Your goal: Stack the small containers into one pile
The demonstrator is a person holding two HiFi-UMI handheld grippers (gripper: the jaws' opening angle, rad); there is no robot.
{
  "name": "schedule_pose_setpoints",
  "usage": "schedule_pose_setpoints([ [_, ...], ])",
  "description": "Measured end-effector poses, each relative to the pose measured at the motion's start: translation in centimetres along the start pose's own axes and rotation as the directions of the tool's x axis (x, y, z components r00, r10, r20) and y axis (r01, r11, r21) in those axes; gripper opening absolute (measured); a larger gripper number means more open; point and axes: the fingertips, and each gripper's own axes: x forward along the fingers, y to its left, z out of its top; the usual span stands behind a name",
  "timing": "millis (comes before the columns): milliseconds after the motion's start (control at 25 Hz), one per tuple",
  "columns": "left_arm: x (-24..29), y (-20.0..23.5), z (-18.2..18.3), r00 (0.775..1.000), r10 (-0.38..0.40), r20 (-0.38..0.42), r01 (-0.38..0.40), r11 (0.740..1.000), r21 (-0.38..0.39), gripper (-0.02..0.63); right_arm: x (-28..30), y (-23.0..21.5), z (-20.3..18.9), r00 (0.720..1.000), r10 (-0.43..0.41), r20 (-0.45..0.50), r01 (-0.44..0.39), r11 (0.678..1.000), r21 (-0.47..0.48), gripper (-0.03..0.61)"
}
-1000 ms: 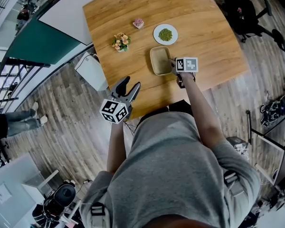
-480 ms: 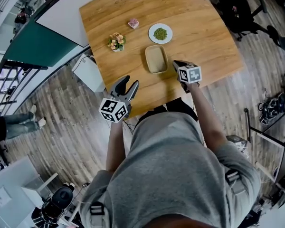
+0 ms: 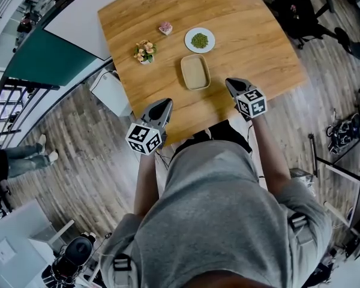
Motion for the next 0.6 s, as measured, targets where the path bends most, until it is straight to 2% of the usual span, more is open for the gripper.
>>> schedule_pose_setpoints([
  [160,0.2,-0.4,-0.3,1.0,-0.009,-0.006,0.009,1.0,0.0,0.018,-1.7,0.4,-0.3,0.999,0.005,0.035,-0.006,1.0,0.03,0.006],
  [600,1.1,-1.2,-1.2,1.0,-0.011,-0.024,0.011,1.0,-0.004,0.018,-3.2,0.0,-1.0,0.999,-0.006,0.038,0.006,1.0,-0.005,0.005],
])
